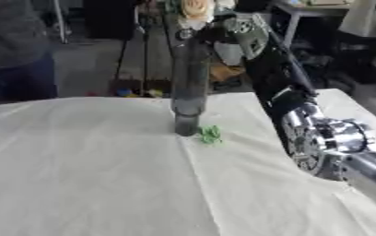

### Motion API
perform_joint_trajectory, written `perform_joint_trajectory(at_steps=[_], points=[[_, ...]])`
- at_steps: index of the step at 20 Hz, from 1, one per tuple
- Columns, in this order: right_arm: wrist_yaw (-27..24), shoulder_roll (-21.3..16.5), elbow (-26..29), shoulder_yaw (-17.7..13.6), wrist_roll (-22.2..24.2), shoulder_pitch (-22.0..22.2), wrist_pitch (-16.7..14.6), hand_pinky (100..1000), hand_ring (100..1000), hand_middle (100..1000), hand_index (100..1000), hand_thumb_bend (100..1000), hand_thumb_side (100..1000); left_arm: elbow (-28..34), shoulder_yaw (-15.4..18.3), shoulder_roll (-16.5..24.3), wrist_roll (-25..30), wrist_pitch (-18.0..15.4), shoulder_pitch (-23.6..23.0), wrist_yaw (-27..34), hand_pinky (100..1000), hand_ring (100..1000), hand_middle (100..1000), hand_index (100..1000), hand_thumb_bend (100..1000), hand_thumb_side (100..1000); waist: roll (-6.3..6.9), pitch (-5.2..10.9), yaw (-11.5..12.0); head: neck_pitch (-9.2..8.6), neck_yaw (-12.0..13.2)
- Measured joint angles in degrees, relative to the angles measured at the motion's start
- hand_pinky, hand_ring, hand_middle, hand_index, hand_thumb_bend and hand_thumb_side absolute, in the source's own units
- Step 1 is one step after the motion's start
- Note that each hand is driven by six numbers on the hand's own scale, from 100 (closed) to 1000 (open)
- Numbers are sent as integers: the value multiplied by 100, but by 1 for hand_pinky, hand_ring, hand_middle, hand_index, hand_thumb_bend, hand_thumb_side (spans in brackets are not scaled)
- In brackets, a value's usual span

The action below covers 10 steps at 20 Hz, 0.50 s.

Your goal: Arrange flowers into the vase.

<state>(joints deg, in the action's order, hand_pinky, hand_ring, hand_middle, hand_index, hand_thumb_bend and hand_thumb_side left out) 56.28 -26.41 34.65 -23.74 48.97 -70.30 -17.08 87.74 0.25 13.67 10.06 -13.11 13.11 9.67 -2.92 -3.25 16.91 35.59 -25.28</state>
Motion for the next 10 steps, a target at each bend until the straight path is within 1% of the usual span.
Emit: perform_joint_trajectory(at_steps=[2, 4, 7, 9, 10], points=[[72, 0, 63, -28, -6, 0, -6, 1000, 1000, 1000, 1000, 302, 963, 0, 0, 0, -1, -1, 0, 0, 586, 685, 740, 822, 775, 849, -1, 0, 0, 0, 2], [155, 2, 143, -65, -10, 0, -10, 1000, 1000, 1000, 1000, 351, 950, -1, 0, 0, -2, -2, 0, -2, 586, 685, 740, 822, 775, 849, -1, 0, 1, -1, 2], [264, 4, 300, -135, -23, 0, -23, 1000, 1000, 1000, 1000, 578, 961, -3, 1, 0, -4, -2, 0, -8, 586, 684, 740, 822, 774, 850, -1, -1, 1, -1, 4], [350, 13, 455, -193, -38, 0, -38, 1000, 1000, 1000, 1000, 637, 951, -10, 1, 0, -5, -3, 0, -10, 586, 684, 740, 822, 774, 850, -1, -7, 1, -1, 7], [395, 25, 536, -224, -53, 0, -53, 1000, 1000, 1000, 1000, 649, 941, -13, 1, 0, -5, -3, 0, -11, 586, 684, 740, 822, 774, 850, -1, -10, 1, -1, 11]])
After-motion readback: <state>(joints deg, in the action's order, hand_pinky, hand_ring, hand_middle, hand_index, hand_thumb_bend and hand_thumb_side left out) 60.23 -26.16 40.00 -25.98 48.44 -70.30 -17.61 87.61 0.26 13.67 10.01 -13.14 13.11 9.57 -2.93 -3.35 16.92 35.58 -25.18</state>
